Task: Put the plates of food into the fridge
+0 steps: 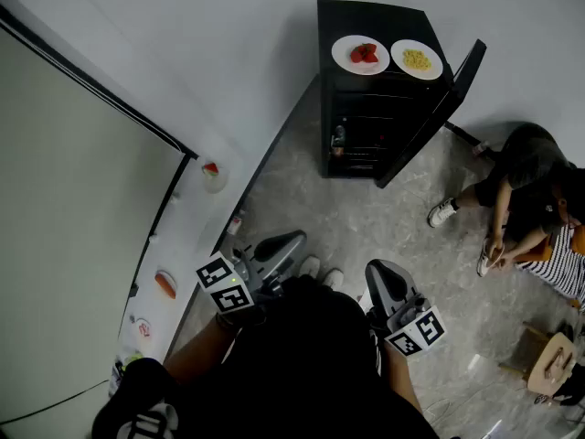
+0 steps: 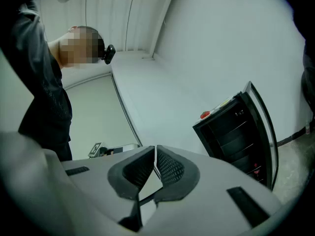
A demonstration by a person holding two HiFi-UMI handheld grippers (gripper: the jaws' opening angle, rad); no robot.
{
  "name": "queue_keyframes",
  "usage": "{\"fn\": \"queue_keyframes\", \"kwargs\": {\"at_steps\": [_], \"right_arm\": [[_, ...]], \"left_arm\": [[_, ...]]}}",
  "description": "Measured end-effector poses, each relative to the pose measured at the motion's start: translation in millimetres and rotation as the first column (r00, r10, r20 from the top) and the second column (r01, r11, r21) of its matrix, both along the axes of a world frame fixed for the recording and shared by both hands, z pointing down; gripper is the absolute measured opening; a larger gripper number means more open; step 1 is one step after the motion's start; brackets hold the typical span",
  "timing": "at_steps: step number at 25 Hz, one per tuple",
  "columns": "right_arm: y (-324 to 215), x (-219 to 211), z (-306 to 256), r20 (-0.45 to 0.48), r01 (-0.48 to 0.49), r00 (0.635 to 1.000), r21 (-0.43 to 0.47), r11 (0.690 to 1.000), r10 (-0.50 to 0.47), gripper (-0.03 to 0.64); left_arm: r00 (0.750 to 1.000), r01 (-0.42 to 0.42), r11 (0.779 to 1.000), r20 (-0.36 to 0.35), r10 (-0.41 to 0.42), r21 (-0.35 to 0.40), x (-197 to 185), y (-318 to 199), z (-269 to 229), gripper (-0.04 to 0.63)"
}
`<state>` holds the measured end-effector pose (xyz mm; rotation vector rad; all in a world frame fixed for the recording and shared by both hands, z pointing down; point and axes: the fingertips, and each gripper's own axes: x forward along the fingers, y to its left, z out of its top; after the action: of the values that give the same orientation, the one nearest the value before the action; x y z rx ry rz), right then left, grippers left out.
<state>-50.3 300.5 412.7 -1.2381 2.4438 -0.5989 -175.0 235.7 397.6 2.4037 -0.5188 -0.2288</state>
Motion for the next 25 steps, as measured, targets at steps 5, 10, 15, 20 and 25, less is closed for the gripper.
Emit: {"fn": "queue_keyframes", "kwargs": {"at_steps": [5, 10, 15, 20, 25], "right_arm": [[5.7, 1.4, 4.3, 0.005, 0.006, 1.0, -0.015, 1.0, -0.006, 0.035], [18.3, 15.3, 11.5, 0.035, 0.018, 0.999, -0.023, 1.0, -0.017, 0.034], [20.5, 33.5, 19.0, 0.064, 0.019, 0.998, -0.021, 1.0, -0.018, 0.035], [25.9, 41.2, 21.1, 0.104, 0.023, 0.994, -0.021, 1.0, -0.021, 0.035], [22.9, 51.0, 23.4, 0.128, 0.021, 0.992, -0.028, 0.999, -0.018, 0.035]], "left_arm": [[1.0, 0.009, 1.0, -0.025, -0.009, -0.008, 2.7, -0.3, 1.0, 0.023], [1.0, 0.017, 1.0, -0.004, -0.017, -0.005, 13.5, 15.4, -1.0, 0.023], [0.989, 0.047, 0.99, 0.135, -0.065, 0.13, 17.3, 26.9, -5.8, 0.023], [0.988, 0.088, 0.992, 0.12, -0.098, 0.086, 17.7, 25.5, -0.9, 0.023], [0.987, 0.124, 0.992, 0.105, -0.121, -0.024, 27.9, 16.1, 16.9, 0.023]]}}
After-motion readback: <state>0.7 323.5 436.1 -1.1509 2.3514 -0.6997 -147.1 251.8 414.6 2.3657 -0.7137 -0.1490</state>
